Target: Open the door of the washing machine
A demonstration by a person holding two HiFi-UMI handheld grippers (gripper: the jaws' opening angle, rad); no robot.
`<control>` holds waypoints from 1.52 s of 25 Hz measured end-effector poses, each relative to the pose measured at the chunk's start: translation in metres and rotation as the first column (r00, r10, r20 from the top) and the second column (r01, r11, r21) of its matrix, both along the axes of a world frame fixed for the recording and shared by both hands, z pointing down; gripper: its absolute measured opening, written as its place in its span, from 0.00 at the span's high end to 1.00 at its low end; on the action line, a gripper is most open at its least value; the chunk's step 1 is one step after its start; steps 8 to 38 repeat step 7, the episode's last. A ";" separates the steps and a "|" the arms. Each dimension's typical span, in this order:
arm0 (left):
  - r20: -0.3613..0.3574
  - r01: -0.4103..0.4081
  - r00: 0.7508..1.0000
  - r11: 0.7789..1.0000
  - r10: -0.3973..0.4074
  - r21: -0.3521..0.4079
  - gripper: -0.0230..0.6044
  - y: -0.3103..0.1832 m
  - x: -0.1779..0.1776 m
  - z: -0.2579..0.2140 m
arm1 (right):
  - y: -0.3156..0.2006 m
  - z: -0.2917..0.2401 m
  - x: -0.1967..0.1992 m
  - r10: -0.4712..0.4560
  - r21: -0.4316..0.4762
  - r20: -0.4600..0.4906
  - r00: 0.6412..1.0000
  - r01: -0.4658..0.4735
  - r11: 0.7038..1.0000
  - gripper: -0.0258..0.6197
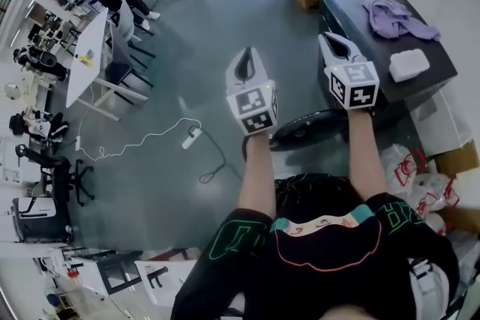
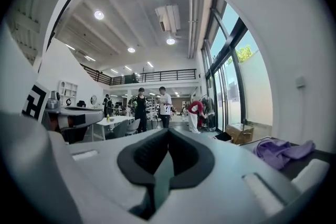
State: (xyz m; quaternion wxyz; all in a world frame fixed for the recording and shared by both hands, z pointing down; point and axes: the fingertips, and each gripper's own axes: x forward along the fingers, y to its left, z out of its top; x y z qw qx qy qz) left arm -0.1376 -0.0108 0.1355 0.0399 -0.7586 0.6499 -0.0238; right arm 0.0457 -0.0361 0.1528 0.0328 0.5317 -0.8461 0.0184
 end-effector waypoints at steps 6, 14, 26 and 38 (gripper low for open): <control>0.002 -0.007 1.000 1.000 0.007 -0.001 0.95 0.002 0.013 0.003 | 0.003 -0.006 0.015 0.021 0.035 0.003 1.000 -0.021 0.999 0.96; 0.001 -0.006 1.000 1.000 0.006 0.000 0.95 0.002 0.015 0.003 | 0.004 -0.007 0.017 0.022 0.042 0.002 1.000 -0.022 0.999 0.96; 0.001 -0.006 1.000 1.000 0.006 0.000 0.95 0.002 0.015 0.003 | 0.004 -0.007 0.017 0.022 0.042 0.002 1.000 -0.022 0.999 0.96; 0.001 -0.006 1.000 1.000 0.006 0.000 0.95 0.002 0.015 0.003 | 0.004 -0.007 0.017 0.022 0.042 0.002 1.000 -0.022 0.999 0.96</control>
